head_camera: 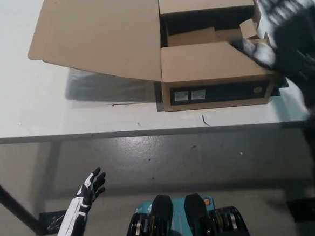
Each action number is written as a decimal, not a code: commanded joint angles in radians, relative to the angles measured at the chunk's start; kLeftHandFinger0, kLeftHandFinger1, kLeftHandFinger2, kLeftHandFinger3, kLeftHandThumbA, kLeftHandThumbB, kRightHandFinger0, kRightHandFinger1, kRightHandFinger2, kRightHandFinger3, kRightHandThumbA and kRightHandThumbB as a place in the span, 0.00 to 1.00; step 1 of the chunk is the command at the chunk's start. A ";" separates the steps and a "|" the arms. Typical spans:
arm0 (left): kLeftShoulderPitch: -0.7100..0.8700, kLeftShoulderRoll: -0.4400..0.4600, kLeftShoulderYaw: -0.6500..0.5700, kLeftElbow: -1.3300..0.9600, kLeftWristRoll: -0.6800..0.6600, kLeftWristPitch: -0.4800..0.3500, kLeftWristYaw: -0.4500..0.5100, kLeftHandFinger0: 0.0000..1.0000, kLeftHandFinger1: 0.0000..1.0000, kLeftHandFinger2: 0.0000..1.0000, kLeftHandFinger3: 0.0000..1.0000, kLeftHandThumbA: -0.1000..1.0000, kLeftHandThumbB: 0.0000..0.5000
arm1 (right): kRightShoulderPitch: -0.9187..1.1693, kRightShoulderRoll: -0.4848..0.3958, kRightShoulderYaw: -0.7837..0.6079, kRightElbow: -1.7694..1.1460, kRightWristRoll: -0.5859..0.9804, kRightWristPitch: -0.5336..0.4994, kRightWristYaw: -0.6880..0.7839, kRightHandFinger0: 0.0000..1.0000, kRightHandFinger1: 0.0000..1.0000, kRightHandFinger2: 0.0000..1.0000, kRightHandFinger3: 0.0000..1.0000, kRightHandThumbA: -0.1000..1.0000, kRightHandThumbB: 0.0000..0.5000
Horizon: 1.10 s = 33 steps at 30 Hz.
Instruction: A small storage box is placed at the center of the table and the robot uses its right hand to slide under its lid and push it upwards to open it
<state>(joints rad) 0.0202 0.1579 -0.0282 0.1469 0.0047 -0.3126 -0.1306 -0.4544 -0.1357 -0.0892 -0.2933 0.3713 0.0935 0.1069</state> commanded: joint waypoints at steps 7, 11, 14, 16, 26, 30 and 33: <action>-0.039 0.024 0.012 -0.024 0.005 0.000 -0.001 1.00 1.00 1.00 1.00 1.00 0.60 | 0.635 -0.041 -0.063 -0.284 0.001 -0.299 0.112 1.00 1.00 1.00 1.00 1.00 0.72; -0.039 0.018 0.010 -0.033 0.000 0.008 -0.003 1.00 1.00 1.00 1.00 1.00 0.61 | 0.668 -0.010 -0.010 -0.118 -0.093 -0.367 0.112 1.00 1.00 1.00 1.00 1.00 0.74; -0.034 0.018 0.005 -0.034 0.002 0.006 -0.007 1.00 1.00 1.00 1.00 1.00 0.60 | 0.677 -0.005 0.002 -0.003 -0.102 -0.401 0.114 1.00 1.00 1.00 1.00 1.00 0.76; -0.032 0.021 0.003 -0.034 0.004 0.004 -0.010 1.00 1.00 1.00 1.00 1.00 0.60 | 0.672 -0.004 0.003 0.053 -0.105 -0.414 0.113 1.00 1.00 1.00 1.00 1.00 0.73; -0.013 0.017 -0.015 -0.013 0.020 -0.022 -0.007 1.00 1.00 1.00 1.00 1.00 0.68 | 0.669 0.005 0.030 0.264 -0.068 -0.440 0.139 1.00 1.00 1.00 1.00 1.00 0.67; 0.001 0.005 -0.014 -0.007 0.031 -0.034 0.009 1.00 1.00 1.00 1.00 1.00 0.73 | 0.643 -0.008 0.040 0.264 -0.094 -0.422 0.130 1.00 1.00 1.00 1.00 1.00 0.68; 0.018 -0.001 -0.015 -0.016 0.038 -0.039 0.014 1.00 1.00 1.00 1.00 1.00 0.71 | 0.629 -0.004 0.045 0.259 -0.120 -0.409 0.114 1.00 1.00 1.00 1.00 1.00 0.69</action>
<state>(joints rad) 0.0272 0.1589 -0.0426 0.1460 0.0239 -0.3065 -0.1296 0.2056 -0.1301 -0.0518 -0.0224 0.2852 -0.2641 0.2061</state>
